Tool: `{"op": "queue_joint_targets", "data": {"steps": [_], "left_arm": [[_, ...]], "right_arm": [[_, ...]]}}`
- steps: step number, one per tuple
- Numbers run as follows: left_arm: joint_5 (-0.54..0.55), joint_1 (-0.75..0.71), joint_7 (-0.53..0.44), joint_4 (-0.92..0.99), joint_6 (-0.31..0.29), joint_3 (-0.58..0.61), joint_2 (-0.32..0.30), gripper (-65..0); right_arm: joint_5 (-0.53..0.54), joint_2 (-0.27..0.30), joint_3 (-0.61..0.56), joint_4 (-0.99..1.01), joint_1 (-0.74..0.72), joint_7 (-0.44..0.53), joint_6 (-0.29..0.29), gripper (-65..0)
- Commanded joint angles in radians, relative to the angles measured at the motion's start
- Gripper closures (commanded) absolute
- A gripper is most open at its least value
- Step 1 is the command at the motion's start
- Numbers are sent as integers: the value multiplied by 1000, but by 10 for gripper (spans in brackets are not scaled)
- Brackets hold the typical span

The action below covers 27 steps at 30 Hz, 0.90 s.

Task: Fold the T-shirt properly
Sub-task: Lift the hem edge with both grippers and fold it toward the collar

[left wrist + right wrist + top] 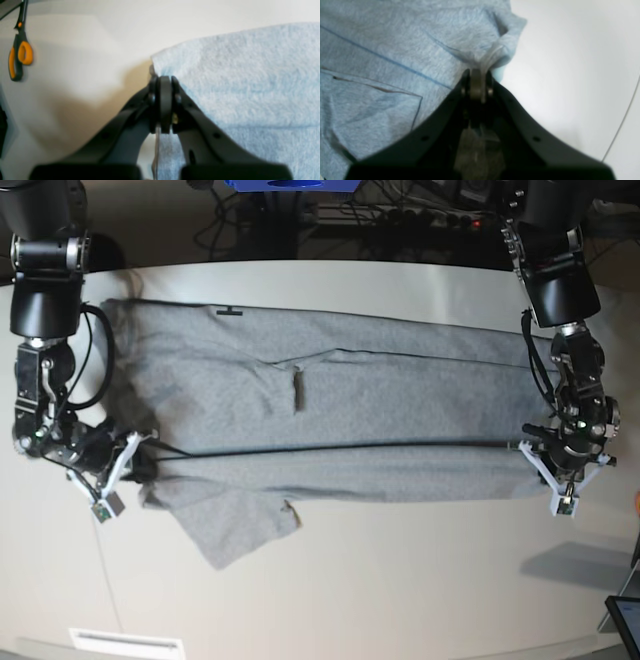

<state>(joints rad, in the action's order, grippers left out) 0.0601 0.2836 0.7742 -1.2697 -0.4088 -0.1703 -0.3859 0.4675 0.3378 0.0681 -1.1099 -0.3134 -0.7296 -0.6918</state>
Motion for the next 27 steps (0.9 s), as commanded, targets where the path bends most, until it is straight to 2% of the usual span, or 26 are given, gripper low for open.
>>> {"op": "queue_joint_targets", "data": {"steps": [1, 7, 19, 22, 24, 27], "left_arm": [[-7, 16, -15, -20, 8, -7, -20, 0], [-9, -13, 29, -20, 8, 1, -20, 0], [-10, -20, 34, -11, 8, 4, -20, 0], [-19, -20, 34, -9, 8, 5, -20, 0], [-62, -25, 34, -9, 8, 5, -17, -2], [-139, -37, 34, -9, 8, 5, -11, -109]], "right_arm": [[14, 17, 14, -20, -28, 9, -6, 0], [10, 11, 94, -20, -26, -49, -6, 0], [12, 7, 94, -19, -26, -155, -6, 0], [12, 7, 95, -17, -26, -173, -6, -70], [12, 7, 95, -17, -26, -173, -6, -133], [14, 7, 97, -16, -17, -173, -6, -231]]}}
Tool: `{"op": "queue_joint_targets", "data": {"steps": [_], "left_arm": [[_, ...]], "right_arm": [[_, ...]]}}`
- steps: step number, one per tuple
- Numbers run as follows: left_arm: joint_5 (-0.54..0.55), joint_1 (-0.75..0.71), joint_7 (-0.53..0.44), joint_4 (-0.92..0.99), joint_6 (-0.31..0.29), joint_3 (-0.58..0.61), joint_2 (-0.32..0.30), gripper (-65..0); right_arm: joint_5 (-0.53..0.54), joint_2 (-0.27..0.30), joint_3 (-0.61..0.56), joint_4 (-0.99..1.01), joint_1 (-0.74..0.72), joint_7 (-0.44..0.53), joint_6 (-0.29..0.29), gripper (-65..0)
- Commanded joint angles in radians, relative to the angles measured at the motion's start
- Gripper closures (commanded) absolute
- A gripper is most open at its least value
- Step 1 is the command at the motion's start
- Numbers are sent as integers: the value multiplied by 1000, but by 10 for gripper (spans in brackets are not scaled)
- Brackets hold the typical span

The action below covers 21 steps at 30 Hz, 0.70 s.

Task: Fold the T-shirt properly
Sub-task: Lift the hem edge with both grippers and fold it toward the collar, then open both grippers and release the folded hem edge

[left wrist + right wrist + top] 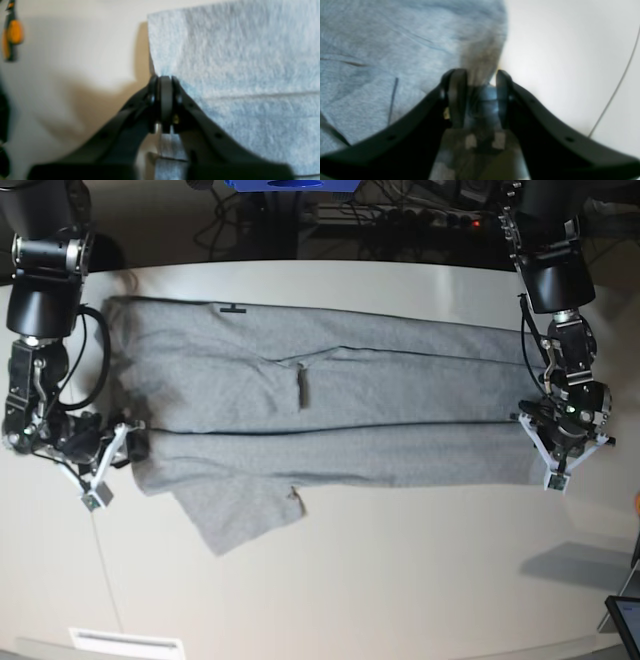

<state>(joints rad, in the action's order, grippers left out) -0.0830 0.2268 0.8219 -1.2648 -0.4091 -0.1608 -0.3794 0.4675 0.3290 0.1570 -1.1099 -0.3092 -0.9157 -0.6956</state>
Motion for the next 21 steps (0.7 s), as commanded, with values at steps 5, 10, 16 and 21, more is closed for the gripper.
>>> {"op": "queue_joint_targets", "data": {"steps": [5, 10, 16, 21], "left_arm": [[-4, 19, -14, -25, 8, -16, -23, -321], [-2, 27, 0, -79, 8, -18, -25, -411], [-11, 89, 49, -135, 8, -18, -26, -427], [-11, 150, 78, -134, 8, -16, -37, -427]], "right_arm": [[14, 6, 8, -19, -21, 17, 11, -354], [14, 5, 8, -20, -21, 22, 86, -403], [7, 11, 60, -117, -15, 16, 161, -406], [9, 25, 123, -238, -11, 13, 222, -408]]}}
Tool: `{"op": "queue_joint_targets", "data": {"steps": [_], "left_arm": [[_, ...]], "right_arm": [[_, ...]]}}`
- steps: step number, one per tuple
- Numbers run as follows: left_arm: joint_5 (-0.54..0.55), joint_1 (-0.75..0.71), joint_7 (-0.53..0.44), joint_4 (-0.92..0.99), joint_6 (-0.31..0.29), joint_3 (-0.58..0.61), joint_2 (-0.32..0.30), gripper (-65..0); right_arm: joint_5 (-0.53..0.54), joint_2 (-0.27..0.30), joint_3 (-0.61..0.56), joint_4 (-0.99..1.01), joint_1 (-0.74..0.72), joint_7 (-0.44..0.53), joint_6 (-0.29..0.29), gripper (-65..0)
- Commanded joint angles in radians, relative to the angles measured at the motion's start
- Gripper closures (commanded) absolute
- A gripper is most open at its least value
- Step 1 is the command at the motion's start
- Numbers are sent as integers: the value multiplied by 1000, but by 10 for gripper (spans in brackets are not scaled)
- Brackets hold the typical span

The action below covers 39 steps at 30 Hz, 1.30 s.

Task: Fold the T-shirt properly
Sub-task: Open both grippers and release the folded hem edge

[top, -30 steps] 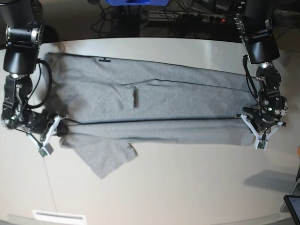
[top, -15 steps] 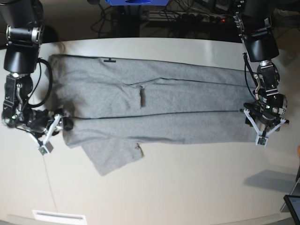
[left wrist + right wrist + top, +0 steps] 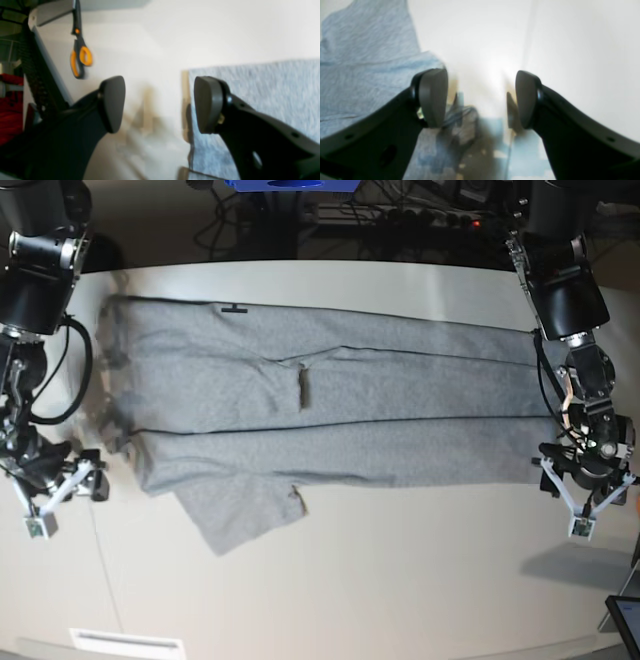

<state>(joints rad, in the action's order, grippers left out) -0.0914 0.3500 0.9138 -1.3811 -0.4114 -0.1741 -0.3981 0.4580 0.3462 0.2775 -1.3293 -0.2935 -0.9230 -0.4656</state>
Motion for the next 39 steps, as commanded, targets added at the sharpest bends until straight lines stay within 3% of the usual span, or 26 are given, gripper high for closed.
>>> {"op": "queue_joint_targets", "data": {"steps": [1, 8, 12, 16, 20, 23, 31, 39], "left_arm": [[-5, 40, -14, -17, 10, -3, -19, -427], [-6, 119, -12, 67, 10, 8, -17, -427], [-5, 87, -12, 53, 10, -2, -17, -423], [-3, 24, -19, 42, 10, -3, -43, -422], [5, -21, -19, 44, 10, -3, -71, -422], [5, -44, -19, 41, 10, -5, -80, -422], [5, -147, -14, -128, 10, -173, -65, -422], [5, -253, -19, -195, 10, -204, -84, -422]], "right_arm": [[20, 7, -11, -26, -33, 20, -8, -408], [17, 1, -312, 40, -166, 38, -9, -408], [17, -12, -416, 169, -252, 130, -9, -444], [22, -26, -455, 399, -347, 209, -17, -544], [22, -34, -467, 528, -410, 259, -118, -563], [17, -72, -467, 630, -461, 273, -146, -567], [17, -118, -469, 825, -517, 402, -149, -569], [15, -120, -469, 914, -548, 477, -143, -570]]}}
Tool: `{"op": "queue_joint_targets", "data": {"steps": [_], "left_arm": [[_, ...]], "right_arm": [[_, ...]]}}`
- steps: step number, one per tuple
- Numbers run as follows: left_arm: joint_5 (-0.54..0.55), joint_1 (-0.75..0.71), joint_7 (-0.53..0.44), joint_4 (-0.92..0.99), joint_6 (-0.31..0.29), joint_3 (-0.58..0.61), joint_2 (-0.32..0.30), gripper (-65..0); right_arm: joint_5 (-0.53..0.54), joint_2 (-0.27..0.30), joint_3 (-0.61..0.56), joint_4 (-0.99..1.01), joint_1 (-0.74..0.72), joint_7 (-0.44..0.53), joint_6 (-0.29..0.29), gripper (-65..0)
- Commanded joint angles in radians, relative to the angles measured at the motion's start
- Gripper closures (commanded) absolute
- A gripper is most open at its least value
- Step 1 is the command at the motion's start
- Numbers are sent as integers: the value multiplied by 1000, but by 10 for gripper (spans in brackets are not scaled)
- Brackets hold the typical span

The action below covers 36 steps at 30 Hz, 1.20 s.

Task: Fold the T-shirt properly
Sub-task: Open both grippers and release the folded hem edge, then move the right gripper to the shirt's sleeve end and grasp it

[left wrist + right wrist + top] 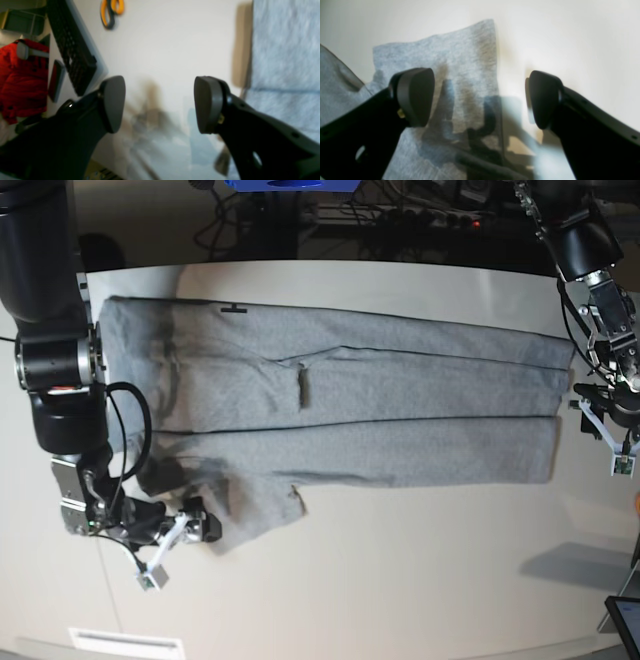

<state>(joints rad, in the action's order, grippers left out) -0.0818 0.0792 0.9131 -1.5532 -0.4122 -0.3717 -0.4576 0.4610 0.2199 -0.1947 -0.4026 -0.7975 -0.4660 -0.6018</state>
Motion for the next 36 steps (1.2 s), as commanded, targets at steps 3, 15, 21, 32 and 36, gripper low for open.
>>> {"op": "queue_joint_targets", "data": {"steps": [3, 15, 21, 32, 36], "left_arm": [[-5, 0, -18, -33, 11, -6, -25, -422], [-5, -5, -18, -33, 11, -6, -25, -422], [-5, -3, -18, -26, 11, -6, -25, -422], [-5, 3, -18, -25, 11, -2, -23, -422], [-5, 4, -18, -23, 11, 3, -20, -422]], "right_arm": [[11, 0, -1, 14, -43, 37, -7, -570], [12, -35, -85, 15, -6, 36, -7, -561], [12, -37, -85, 15, -6, 36, -7, -357], [14, -38, -81, 12, -6, 36, -7, -1], [17, -37, -82, -19, -7, 29, -13, -1]]}}
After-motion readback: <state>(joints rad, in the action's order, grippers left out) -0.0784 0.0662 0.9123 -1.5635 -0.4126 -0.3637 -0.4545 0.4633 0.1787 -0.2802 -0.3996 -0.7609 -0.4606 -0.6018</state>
